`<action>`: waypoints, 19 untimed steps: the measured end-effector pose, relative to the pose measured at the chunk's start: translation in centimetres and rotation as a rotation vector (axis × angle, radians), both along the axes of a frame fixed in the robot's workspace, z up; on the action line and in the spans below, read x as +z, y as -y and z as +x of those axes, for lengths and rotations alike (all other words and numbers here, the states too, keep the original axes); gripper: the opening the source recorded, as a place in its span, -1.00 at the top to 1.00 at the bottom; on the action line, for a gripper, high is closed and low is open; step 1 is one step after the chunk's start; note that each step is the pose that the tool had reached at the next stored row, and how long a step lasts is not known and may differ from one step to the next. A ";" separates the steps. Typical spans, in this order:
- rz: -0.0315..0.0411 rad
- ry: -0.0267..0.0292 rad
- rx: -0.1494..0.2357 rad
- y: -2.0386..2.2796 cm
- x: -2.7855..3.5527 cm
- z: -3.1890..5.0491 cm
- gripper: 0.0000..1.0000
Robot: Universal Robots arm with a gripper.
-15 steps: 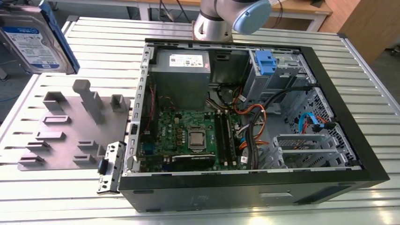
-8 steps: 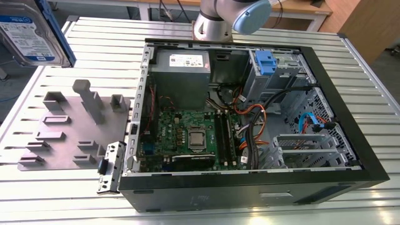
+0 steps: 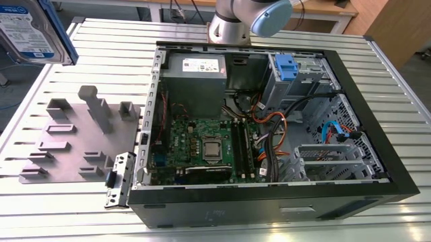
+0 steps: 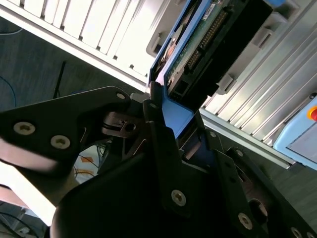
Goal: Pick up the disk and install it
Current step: 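Pick up the disk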
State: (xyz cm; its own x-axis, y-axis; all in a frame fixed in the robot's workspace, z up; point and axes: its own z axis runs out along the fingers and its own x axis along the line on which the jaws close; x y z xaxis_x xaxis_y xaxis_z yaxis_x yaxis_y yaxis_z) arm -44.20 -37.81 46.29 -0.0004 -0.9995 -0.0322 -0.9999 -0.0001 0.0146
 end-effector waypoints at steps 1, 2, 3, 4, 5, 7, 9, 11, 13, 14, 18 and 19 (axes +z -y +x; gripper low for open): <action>0.0000 -0.0001 0.000 0.00 0.14 0.00 0.27; -0.0001 -0.0001 0.000 0.00 0.23 0.00 0.27; 0.0000 -0.0001 0.000 0.00 0.25 0.00 0.27; 0.0000 0.0001 0.000 0.00 0.25 0.00 0.27; 0.0001 0.0001 0.000 0.00 0.26 0.00 0.27; 0.0000 0.0000 0.000 0.00 0.28 0.00 0.27; 0.0001 0.0000 0.000 0.00 0.29 0.00 0.27; 0.0000 0.0000 0.000 0.00 0.31 0.00 0.27; -0.0001 -0.0002 0.000 -0.01 0.33 0.05 0.27; -0.0001 -0.0002 0.000 -0.01 0.33 0.14 0.27; -0.0001 -0.0001 0.000 0.00 0.32 0.86 0.27; 0.0000 -0.0001 0.000 0.00 0.32 1.05 0.27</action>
